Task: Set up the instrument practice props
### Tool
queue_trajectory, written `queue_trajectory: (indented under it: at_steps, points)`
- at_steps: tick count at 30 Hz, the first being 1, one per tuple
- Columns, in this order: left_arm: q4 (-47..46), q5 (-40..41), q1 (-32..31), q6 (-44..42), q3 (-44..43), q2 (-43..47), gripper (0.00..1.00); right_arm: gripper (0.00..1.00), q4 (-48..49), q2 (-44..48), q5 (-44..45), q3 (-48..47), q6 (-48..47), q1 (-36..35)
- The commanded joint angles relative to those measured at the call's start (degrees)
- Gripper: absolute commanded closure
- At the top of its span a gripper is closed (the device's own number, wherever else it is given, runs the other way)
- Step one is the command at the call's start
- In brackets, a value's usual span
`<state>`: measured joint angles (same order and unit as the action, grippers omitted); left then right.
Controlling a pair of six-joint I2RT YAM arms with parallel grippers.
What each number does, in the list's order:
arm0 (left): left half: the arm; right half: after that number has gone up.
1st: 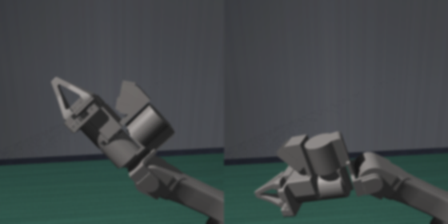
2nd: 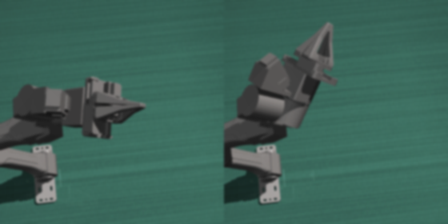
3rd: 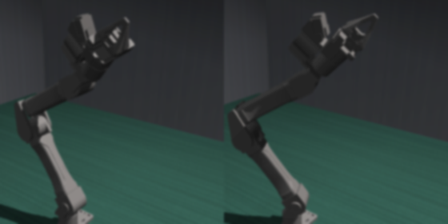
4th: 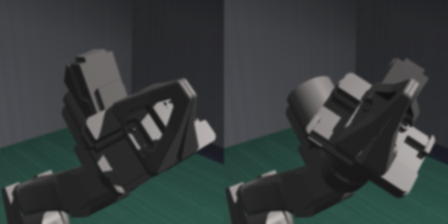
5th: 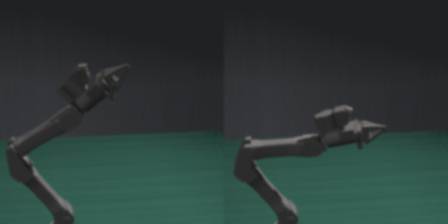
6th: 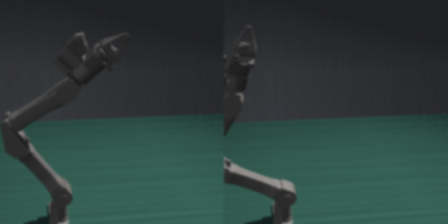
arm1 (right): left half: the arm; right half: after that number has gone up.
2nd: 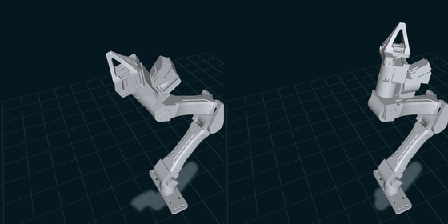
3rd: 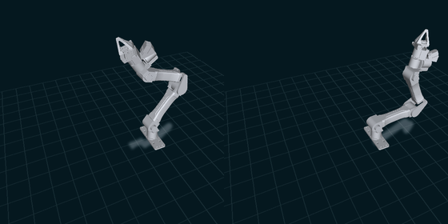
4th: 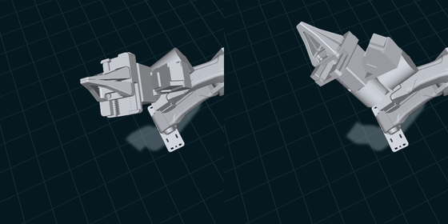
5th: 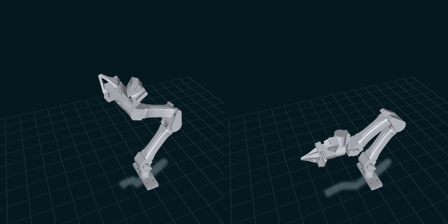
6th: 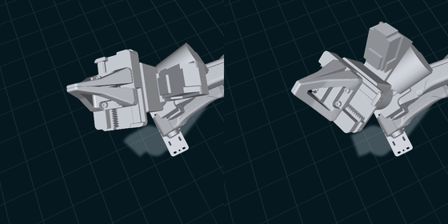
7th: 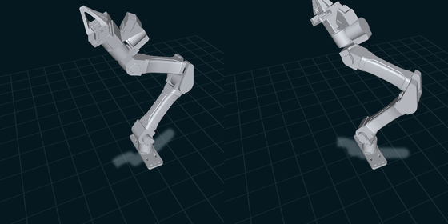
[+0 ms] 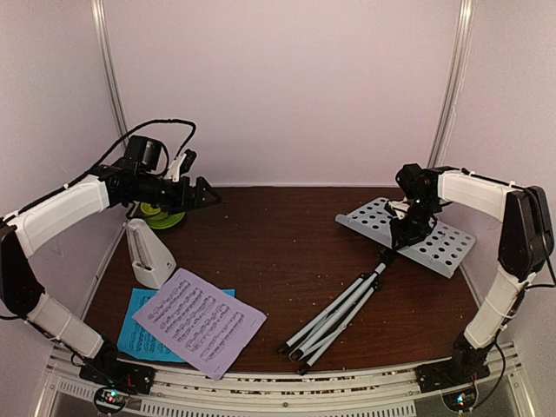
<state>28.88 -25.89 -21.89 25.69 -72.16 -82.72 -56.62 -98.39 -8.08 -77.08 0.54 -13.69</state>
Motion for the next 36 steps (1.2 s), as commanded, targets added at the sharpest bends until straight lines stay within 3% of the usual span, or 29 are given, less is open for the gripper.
queue_trajectory:
  at_steps: [1, 3, 5, 16, 20, 23, 36]
  points:
    - [-4.0, -1.5, 0.3, 0.4, 1.0, 1.8, 0.02, 0.81, -2.5, -1.3, -2.6, -0.6, -1.0, -0.4]
    - [-4.7, -1.7, 0.4, 0.6, 1.3, 1.9, 0.02, 0.91, -2.8, -1.4, -2.2, -0.8, -0.9, -0.5]
    - [-5.4, -2.0, 0.3, 0.8, 1.5, 1.9, 0.02, 0.93, -3.0, -1.5, -1.5, -0.8, -0.6, -0.6]
    - [-7.5, -2.8, 0.3, 1.3, 2.4, 1.2, 0.02, 0.86, -4.5, -4.6, 0.6, -1.9, -0.5, -3.0]
    - [-7.5, -2.4, 0.4, 1.1, 2.6, 1.2, 0.02, 1.0, -5.5, -5.2, 1.8, -2.9, -0.1, -3.1]
    - [-7.5, -1.2, 0.3, 1.1, 2.6, 1.9, 0.02, 1.0, -5.8, -3.5, 4.3, -4.3, 0.2, -3.9]
    - [-7.0, 1.1, -0.2, -0.5, 2.8, 5.0, 0.02, 1.0, -6.6, 7.0, 21.7, -27.3, -1.5, -10.4]
